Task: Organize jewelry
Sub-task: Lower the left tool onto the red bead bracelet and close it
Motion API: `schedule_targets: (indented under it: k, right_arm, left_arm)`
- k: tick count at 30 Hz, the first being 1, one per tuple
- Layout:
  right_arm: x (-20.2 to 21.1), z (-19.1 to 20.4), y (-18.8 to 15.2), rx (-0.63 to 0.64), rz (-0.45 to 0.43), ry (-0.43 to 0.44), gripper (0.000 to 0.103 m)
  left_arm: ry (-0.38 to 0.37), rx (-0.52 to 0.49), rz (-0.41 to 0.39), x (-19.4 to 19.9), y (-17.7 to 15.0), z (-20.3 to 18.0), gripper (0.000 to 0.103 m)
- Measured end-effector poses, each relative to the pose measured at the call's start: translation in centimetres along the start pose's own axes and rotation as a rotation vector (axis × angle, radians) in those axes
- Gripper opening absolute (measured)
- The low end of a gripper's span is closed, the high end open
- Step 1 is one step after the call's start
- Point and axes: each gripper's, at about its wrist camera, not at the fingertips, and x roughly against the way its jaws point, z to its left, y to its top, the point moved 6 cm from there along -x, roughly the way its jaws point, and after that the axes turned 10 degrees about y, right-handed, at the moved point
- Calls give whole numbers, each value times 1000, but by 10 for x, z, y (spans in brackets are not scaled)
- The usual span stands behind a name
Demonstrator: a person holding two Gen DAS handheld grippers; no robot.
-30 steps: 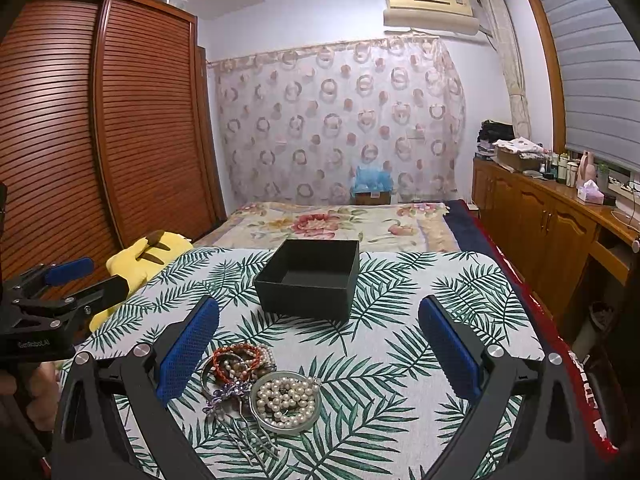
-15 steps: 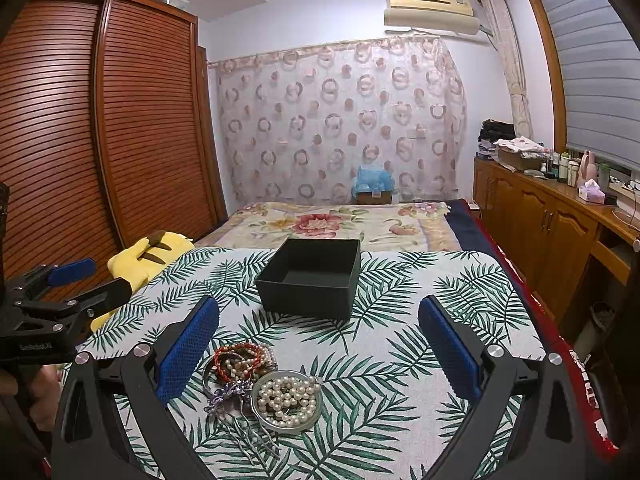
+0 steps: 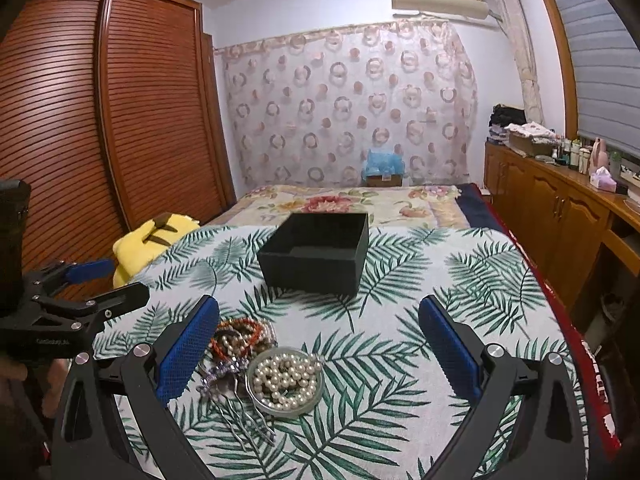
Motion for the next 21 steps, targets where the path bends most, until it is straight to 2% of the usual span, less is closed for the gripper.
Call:
schedule_targets:
  k: [5, 12, 19, 21]
  right_arm:
    - [-11, -6, -16, -8, 31, 16, 100]
    - [-26, -17, -40, -23, 98, 30, 89]
    - [-37, -16, -57, -13, 172, 61, 88]
    - [-41, -13, -61, 0, 195, 67, 87]
  left_arm:
    - [-28, -3, 45, -19, -14, 4, 96]
    - [-52, -15, 99, -38, -28, 3, 96]
    - [-120, -17, 149, -53, -35, -4, 96]
    - [-108, -38, 166, -60, -37, -8, 95]
